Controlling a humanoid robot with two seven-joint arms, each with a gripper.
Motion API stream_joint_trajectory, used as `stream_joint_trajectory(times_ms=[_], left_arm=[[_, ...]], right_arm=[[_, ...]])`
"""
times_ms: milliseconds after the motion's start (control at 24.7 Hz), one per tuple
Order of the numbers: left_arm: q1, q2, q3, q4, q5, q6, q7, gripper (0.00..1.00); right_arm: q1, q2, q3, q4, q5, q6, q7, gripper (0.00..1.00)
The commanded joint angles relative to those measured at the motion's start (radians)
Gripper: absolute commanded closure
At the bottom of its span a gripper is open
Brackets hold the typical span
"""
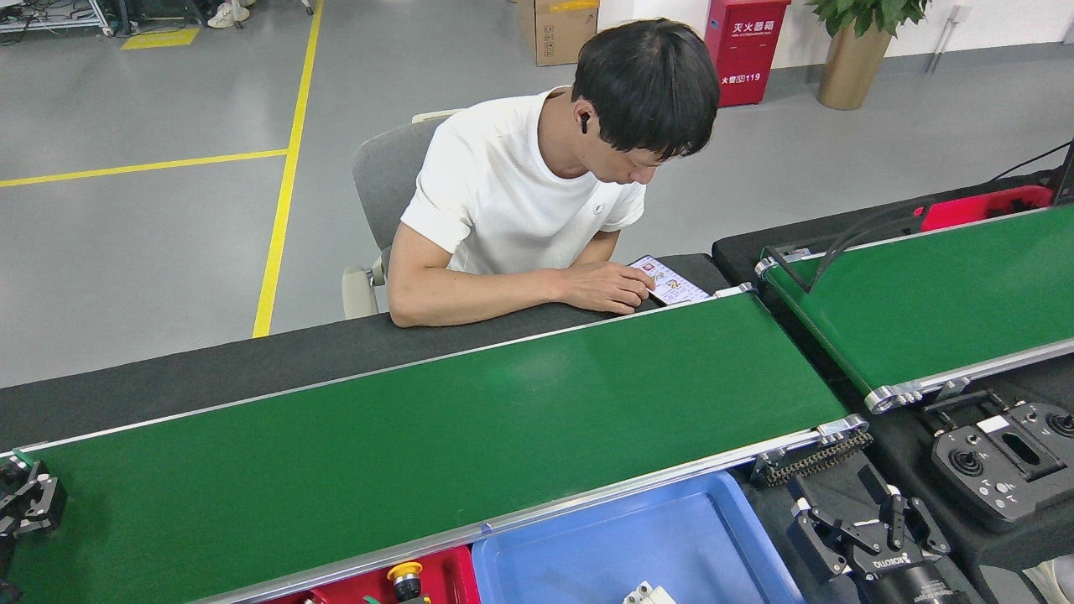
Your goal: Pick switch part from conveyor to tray
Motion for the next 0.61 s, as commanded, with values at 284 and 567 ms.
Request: stream_joint_trajectory(times_ms=[284, 567], left_arm=[[0.030, -0.008, 0.002, -0.081, 0.041, -0.028, 0.047, 0.93], [0.126, -0.045, 0.015, -0.236, 0.049, -0.014, 0.043, 0.95]], right_arm=[[-0.012, -0.008, 0.000, -0.009, -0.004, -0.004, -0.006, 0.02], [-0.009, -0.011, 0.000, -0.003, -0.004, -0.006, -0.006, 0.02]])
